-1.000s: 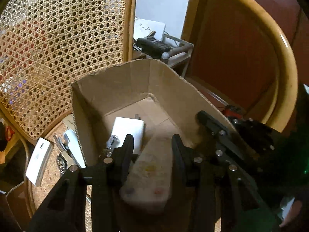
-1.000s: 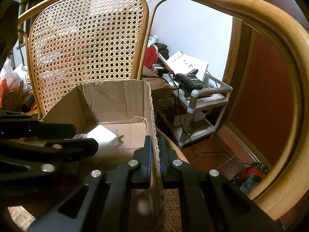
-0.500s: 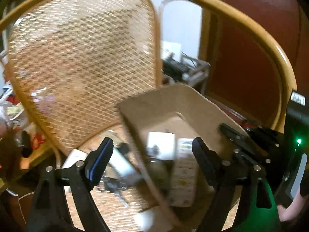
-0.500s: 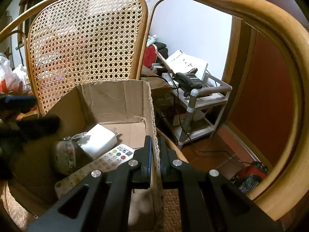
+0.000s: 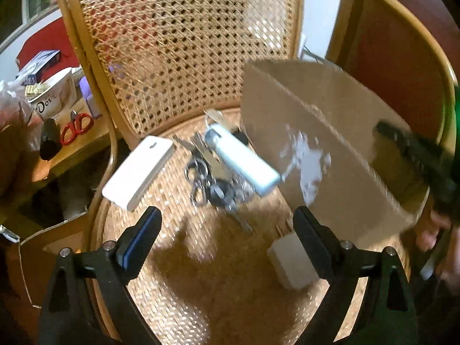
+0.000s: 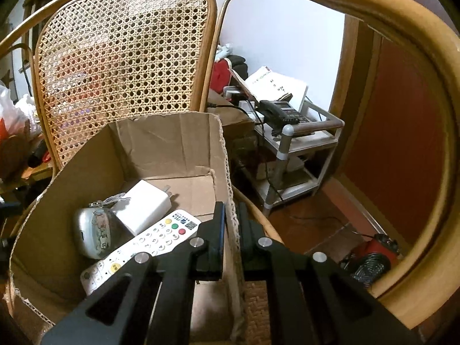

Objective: Organize rigid objects
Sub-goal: 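Return the left tool to the seat and grasp the white square pad, then carry the white square pad with the left tool into the box and release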

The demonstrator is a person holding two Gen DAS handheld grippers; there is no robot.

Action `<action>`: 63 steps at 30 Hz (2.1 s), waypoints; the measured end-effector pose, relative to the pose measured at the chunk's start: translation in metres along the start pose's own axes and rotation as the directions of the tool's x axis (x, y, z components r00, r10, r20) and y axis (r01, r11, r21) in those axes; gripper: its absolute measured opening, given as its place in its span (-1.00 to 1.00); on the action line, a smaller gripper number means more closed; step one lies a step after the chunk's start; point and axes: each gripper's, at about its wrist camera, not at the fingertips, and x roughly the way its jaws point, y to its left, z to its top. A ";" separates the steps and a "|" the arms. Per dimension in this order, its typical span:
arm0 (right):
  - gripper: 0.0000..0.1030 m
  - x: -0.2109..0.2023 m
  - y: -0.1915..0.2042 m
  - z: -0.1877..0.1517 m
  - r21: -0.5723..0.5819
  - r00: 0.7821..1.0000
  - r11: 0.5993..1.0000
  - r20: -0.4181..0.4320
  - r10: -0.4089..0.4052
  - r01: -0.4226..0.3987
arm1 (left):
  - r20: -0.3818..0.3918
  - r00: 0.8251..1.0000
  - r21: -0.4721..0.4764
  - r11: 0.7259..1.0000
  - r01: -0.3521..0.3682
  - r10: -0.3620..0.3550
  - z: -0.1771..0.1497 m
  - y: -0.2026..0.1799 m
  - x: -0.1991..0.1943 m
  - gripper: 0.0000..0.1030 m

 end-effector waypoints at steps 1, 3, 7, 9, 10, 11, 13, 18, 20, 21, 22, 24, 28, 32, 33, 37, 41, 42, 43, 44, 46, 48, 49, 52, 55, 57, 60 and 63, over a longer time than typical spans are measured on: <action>-0.83 0.000 0.000 0.000 -0.001 1.000 1.000 0.000 -0.006 0.006 | -0.008 1.000 0.016 1.000 0.015 -0.015 -0.005 -0.004 0.000 0.78; -0.83 0.000 -0.001 0.001 -0.002 1.000 1.000 -0.002 -0.030 0.030 | -0.024 0.999 0.046 0.999 0.023 -0.022 -0.010 -0.015 0.005 0.78; -0.82 -0.002 -0.004 0.003 -0.007 0.997 0.997 0.000 -0.077 0.077 | -0.055 0.998 0.109 0.993 0.041 -0.035 -0.019 -0.036 0.018 0.78; -0.82 -0.002 -0.005 0.003 -0.007 0.997 0.997 -0.001 -0.080 0.080 | -0.053 0.997 0.123 0.990 0.066 -0.060 -0.024 -0.045 0.022 0.78; -0.82 -0.002 -0.005 0.004 -0.007 0.997 0.997 -0.001 -0.079 0.079 | -0.058 0.996 0.136 0.988 0.075 -0.068 -0.026 -0.051 0.023 0.78; -0.82 -0.001 -0.005 0.004 -0.007 0.997 0.997 -0.001 -0.078 0.078 | -0.063 0.996 0.149 0.986 0.073 -0.064 -0.026 -0.054 0.025 0.78; -0.82 -0.001 -0.006 0.004 -0.005 0.997 0.997 -0.001 -0.077 0.077 | -0.076 0.997 0.193 0.981 0.033 -0.018 -0.030 -0.065 0.033 0.78; -0.82 -0.001 -0.004 0.005 -0.007 0.997 0.997 -0.001 -0.074 0.074 | -0.106 0.994 0.159 0.986 0.055 -0.038 -0.028 -0.069 0.044 0.78; -0.82 -0.001 -0.003 0.005 -0.009 0.997 0.997 -0.001 -0.071 0.071 | -0.117 0.992 0.151 0.986 0.065 -0.047 -0.027 -0.068 0.048 0.80; -0.82 0.000 -0.003 0.005 -0.009 0.998 0.998 -0.002 -0.070 0.070 | -0.116 0.992 0.143 0.987 0.073 -0.057 -0.027 -0.067 0.049 0.80; -0.82 -0.001 -0.003 0.005 -0.008 0.998 0.997 -0.001 -0.071 0.071 | -0.123 0.990 0.131 0.987 0.088 -0.072 -0.027 -0.065 0.049 0.78; -0.82 0.000 -0.003 0.006 -0.008 0.998 0.998 -0.006 -0.068 0.068 | -0.122 0.989 0.147 0.984 0.099 -0.082 -0.028 -0.067 0.048 0.58; -0.82 0.000 0.000 0.003 -0.006 0.998 0.998 -0.010 -0.065 0.065 | -0.136 0.983 0.175 0.974 0.143 -0.120 -0.029 -0.075 0.043 0.14; -0.82 0.001 0.001 0.003 -0.007 0.998 0.998 -0.009 -0.063 0.063 | -0.139 0.985 0.167 0.978 0.125 -0.102 -0.029 -0.070 0.041 0.13; -0.82 0.001 0.001 0.003 -0.007 0.998 0.998 -0.009 -0.062 0.062 | -0.140 0.986 0.153 0.982 0.114 -0.093 -0.029 -0.065 0.038 0.13; -0.82 0.001 0.000 0.003 -0.005 0.998 0.998 -0.009 -0.063 0.063 | -0.121 0.989 0.110 0.989 0.104 -0.090 -0.026 -0.047 0.032 0.13; -0.82 0.001 0.002 0.003 -0.007 0.998 0.998 -0.008 -0.063 0.063 | -0.047 0.996 0.071 0.994 0.082 -0.079 -0.010 -0.029 0.011 0.13; -0.82 0.001 0.001 0.003 -0.006 0.998 0.998 -0.008 -0.063 0.062 | -0.016 0.997 0.046 0.996 0.079 -0.078 -0.001 -0.022 0.004 0.13; -0.82 0.001 0.001 0.003 -0.005 0.998 0.998 -0.008 -0.062 0.062 | 0.010 0.997 0.033 0.996 0.078 -0.078 0.008 -0.016 -0.002 0.13; -0.82 0.001 0.002 0.003 -0.006 0.998 0.998 -0.008 -0.061 0.061 | 0.030 0.997 0.027 0.997 0.076 -0.077 0.014 -0.017 -0.007 0.13; -0.82 0.001 0.001 0.003 -0.005 0.998 0.998 -0.007 -0.055 0.055 | 0.091 0.992 0.004 0.997 0.083 -0.083 0.033 -0.015 -0.022 0.13; -0.83 0.001 0.002 0.003 -0.007 0.999 0.999 -0.010 -0.047 0.046 | 0.143 0.983 0.001 0.993 0.115 -0.114 0.048 -0.016 -0.032 0.13; -0.83 0.001 0.001 0.002 -0.008 0.999 0.999 -0.011 -0.040 0.040 | 0.168 0.977 0.008 0.991 0.135 -0.134 0.057 -0.023 -0.036 0.13; -0.83 0.000 0.003 0.002 -0.019 1.000 1.000 -0.015 -0.022 0.022 | 0.192 0.961 0.071 0.979 0.190 -0.200 0.074 -0.053 -0.042 0.13; -0.83 0.000 0.001 0.001 -0.018 1.000 1.000 -0.017 -0.002 0.002 | 0.164 0.957 0.136 0.966 0.219 -0.240 0.078 -0.085 -0.033 0.13; -0.82 0.000 0.000 0.001 -0.022 1.000 1.000 -0.025 0.011 -0.012 | 0.123 0.965 0.170 0.963 0.208 -0.231 0.078 -0.105 -0.019 0.13; -0.82 -0.001 -0.001 0.000 -0.023 0.999 0.999 -0.029 0.025 -0.026 | 0.073 0.979 0.191 0.966 0.176 -0.192 0.074 -0.120 -0.003 0.13; -0.82 -0.001 0.000 -0.001 -0.033 0.998 0.998 -0.034 0.047 -0.048 | 0.058 0.982 0.209 0.964 0.164 -0.180 0.070 -0.124 0.005 0.13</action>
